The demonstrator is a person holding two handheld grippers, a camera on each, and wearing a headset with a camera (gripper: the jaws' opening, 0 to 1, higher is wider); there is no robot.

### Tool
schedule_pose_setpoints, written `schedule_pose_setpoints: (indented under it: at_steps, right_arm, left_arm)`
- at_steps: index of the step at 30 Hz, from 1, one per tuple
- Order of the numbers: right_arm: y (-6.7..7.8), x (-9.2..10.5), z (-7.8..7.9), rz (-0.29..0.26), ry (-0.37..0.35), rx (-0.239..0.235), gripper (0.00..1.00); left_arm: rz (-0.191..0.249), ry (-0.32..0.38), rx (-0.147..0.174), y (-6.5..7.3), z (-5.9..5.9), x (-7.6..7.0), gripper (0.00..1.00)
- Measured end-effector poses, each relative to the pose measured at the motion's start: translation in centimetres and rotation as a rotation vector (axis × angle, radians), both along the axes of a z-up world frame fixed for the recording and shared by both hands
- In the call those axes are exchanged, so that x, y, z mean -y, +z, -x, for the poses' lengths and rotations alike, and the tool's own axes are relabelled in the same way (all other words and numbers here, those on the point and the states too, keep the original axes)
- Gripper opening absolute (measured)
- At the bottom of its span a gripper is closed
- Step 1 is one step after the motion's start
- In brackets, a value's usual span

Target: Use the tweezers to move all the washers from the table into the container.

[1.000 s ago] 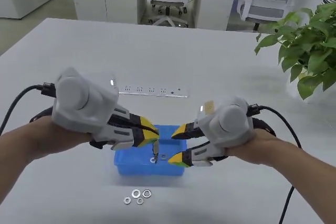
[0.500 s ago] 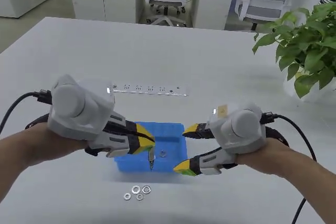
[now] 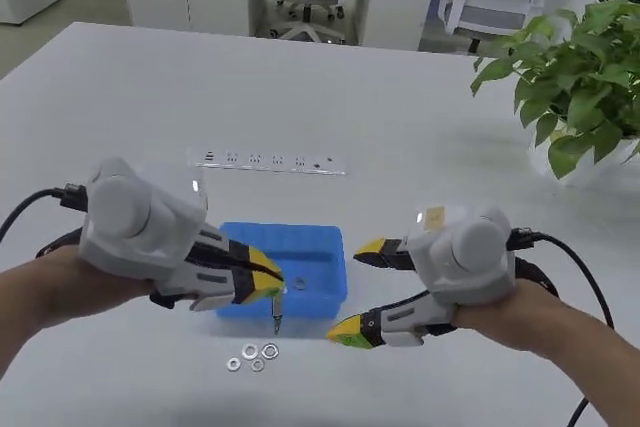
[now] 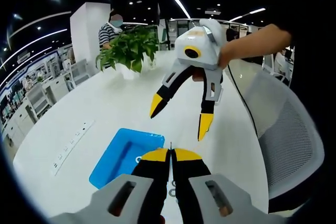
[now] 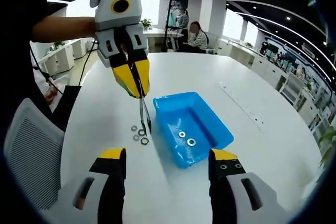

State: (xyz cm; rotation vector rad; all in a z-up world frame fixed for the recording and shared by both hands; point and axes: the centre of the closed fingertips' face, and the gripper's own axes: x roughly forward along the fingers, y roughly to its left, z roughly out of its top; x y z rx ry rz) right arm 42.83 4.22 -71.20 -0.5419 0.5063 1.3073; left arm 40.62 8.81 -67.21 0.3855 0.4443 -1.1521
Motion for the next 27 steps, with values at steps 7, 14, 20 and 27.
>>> schedule_pose_setpoints:
  at_steps: [7, 14, 20, 27]
  right_arm:
    - [-0.1, 0.4, 0.5, -0.016, -0.028, -0.012, 0.71]
    - [-0.4, 0.6, 1.0, -0.025, -0.044, -0.028, 0.77]
    - [-0.6, 0.5, 1.4, -0.032, -0.053, -0.042, 0.81]
    - [-0.8, 0.6, 1.8, -0.029, -0.053, -0.051, 0.82]
  left_arm:
    - [-0.007, -0.007, -0.001, -0.5, 0.0, -0.1, 0.05]
    - [-0.001, 0.001, -0.007, -1.0, 0.0, -0.2, 0.05]
    - [-0.008, 0.0, -0.012, -1.5, 0.2, -0.1, 0.05]
    - [-0.02, 0.001, -0.009, -1.9, 0.1, -0.1, 0.05]
